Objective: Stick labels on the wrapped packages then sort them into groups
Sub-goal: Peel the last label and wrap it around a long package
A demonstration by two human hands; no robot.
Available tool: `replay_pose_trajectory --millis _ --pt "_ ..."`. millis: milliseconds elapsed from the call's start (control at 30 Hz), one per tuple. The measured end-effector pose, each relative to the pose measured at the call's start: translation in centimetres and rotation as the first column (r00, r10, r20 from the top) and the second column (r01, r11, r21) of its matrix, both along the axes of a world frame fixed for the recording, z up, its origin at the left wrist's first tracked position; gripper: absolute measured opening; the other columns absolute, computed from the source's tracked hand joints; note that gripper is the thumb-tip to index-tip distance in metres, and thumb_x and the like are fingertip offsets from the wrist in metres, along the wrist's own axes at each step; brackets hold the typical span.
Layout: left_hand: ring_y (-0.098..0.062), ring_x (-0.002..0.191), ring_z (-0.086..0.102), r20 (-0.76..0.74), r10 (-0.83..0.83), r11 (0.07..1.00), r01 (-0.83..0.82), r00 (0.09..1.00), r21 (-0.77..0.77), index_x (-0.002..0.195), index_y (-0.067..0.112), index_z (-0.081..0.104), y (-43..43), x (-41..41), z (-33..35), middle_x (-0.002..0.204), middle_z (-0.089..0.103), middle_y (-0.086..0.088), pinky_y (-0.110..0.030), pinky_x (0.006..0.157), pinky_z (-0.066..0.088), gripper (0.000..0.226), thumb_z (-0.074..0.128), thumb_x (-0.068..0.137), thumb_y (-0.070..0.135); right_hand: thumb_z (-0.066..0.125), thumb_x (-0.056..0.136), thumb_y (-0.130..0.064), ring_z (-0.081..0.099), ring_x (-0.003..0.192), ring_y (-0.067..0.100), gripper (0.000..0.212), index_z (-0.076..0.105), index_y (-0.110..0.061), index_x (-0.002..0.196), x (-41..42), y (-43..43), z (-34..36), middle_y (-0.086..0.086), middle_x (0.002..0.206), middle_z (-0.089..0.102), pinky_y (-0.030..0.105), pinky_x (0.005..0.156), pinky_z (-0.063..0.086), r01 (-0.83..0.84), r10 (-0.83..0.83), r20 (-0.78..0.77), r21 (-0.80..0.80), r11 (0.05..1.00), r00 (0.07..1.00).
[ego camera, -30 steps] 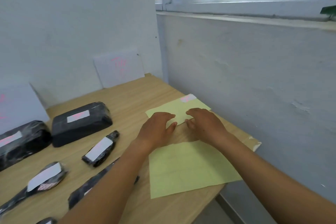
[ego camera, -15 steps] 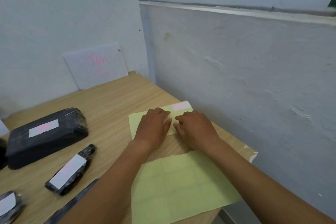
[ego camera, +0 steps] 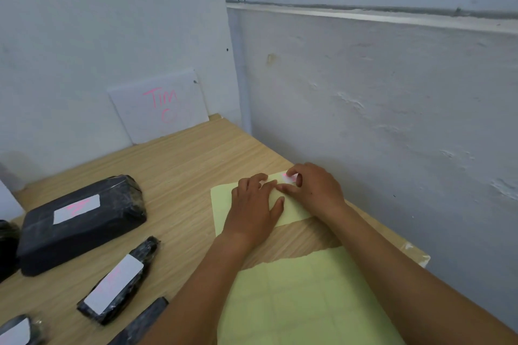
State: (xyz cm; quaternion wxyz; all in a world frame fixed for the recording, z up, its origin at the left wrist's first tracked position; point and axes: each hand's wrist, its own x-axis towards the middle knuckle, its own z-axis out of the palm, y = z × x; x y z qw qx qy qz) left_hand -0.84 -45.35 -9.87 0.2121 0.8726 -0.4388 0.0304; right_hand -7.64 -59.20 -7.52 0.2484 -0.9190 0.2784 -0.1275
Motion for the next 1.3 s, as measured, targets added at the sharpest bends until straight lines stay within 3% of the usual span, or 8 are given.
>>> replay_pose_trajectory --millis 367,533,600,800,1000,1133,1300 --pt "-0.016 0.132 0.024 -0.017 0.009 1.000 -0.009 1.000 0.006 0.140 0.022 0.041 0.1 -0.1 0.2 0.147 0.032 0.007 -0.030 0.106 0.019 0.048 0.038 0.097 0.044 0.060 0.088 -0.043 0.057 0.090 0.011 0.018 0.068 -0.031 0.099 0.3 -0.4 -0.9 -0.013 0.089 0.054 0.025 0.071 0.035 0.046 -0.038 0.128 -0.060 0.997 0.991" --pt "-0.016 0.130 0.024 -0.009 -0.016 1.000 0.016 1.000 0.023 0.139 0.029 0.041 0.2 -0.1 0.2 0.149 0.029 0.014 -0.031 0.107 0.020 0.044 0.036 0.098 0.043 0.051 0.094 -0.038 0.059 0.089 0.019 0.024 0.069 -0.023 0.098 0.3 0.3 -0.5 -0.005 0.099 0.057 0.028 0.069 0.039 -0.004 0.023 0.058 -0.308 0.951 0.998" --pt "-0.017 0.131 0.024 -0.005 -0.021 0.999 0.022 1.000 0.039 0.140 0.032 0.040 0.2 -0.1 0.2 0.150 0.028 0.015 -0.031 0.108 0.019 0.043 0.035 0.099 0.043 0.049 0.095 -0.036 0.058 0.089 0.020 0.025 0.068 -0.020 0.097 0.4 0.5 -0.6 -0.003 0.099 0.058 0.029 0.069 0.040 -0.008 0.030 0.058 -0.337 0.941 0.998" --pt "-0.018 0.131 0.021 0.015 -0.018 0.996 0.017 1.000 0.091 0.143 0.038 0.033 0.0 0.0 0.2 0.151 0.024 0.015 -0.032 0.107 0.018 0.044 0.031 0.099 0.043 0.052 0.095 -0.034 0.059 0.081 0.020 0.025 0.061 -0.014 0.084 0.3 -0.3 -0.7 0.000 0.086 0.064 0.032 0.074 0.043 0.060 -0.052 0.199 -0.033 0.998 0.979" --pt "-0.019 0.131 0.021 0.023 -0.008 0.992 0.006 1.000 0.124 0.144 0.038 0.032 0.0 -0.1 0.3 0.152 0.023 0.015 -0.033 0.108 0.018 0.044 0.030 0.100 0.042 0.051 0.094 -0.032 0.061 0.082 0.016 0.024 0.061 -0.011 0.090 -0.2 -1.0 -0.8 0.001 0.086 0.067 0.029 0.075 0.045 0.121 -0.253 0.387 0.332 0.935 0.887" --pt "-0.020 0.131 0.021 0.022 -0.003 0.992 0.000 1.000 0.129 0.144 0.038 0.032 -0.1 -0.1 0.3 0.152 0.024 0.014 -0.034 0.109 0.018 0.045 0.030 0.100 0.043 0.049 0.096 -0.026 0.063 0.083 0.018 0.018 0.058 -0.012 0.091 -0.2 -1.6 -0.9 0.004 0.088 0.068 0.027 0.072 0.046 0.141 -0.360 0.439 0.455 0.879 0.823" --pt "-0.020 0.131 0.020 0.015 -0.001 0.990 -0.001 1.000 0.143 0.144 0.037 0.031 -0.1 -0.2 0.4 0.152 0.023 0.014 -0.035 0.108 0.018 0.045 0.030 0.100 0.043 0.047 0.098 -0.022 0.061 0.065 0.016 0.014 0.055 -0.012 0.093 -0.2 -1.7 -0.8 0.000 0.077 0.063 0.026 0.064 0.049 0.156 -0.463 0.495 0.541 0.826 0.736"
